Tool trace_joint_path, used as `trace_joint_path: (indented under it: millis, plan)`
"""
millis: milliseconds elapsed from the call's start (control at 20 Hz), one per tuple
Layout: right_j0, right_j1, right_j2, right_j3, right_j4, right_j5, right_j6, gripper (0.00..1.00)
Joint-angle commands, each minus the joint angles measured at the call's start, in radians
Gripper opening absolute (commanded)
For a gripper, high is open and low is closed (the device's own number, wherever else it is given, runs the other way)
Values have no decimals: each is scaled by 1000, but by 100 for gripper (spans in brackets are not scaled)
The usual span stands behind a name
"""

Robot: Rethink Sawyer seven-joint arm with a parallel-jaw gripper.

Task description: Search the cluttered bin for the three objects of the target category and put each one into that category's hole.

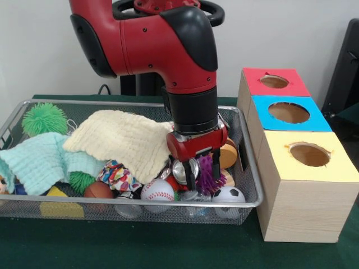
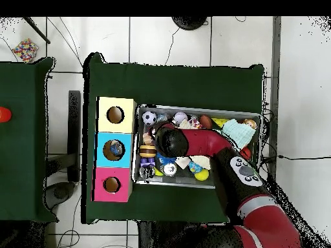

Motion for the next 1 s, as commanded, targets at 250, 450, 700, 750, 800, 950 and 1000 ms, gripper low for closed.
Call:
trace_joint_path:
  millis: [250, 450, 700, 750, 800, 950, 1000]
  plan:
    - [78, -28, -152, -119, -84, -31, 117, 100]
    - [176, -39, -305, -166, -109, -117, 182, 100]
    - [153, -24, -269, -150, -70, -87, 139, 100]
    - [141, -12, -250, -144, -61, -53, 120, 100]
    - [126, 0, -227, -139, -53, -30, 100, 100]
    - [83, 29, -153, -120, -33, 16, 59, 100]
    - [72, 37, -134, -117, -28, 22, 52, 100]
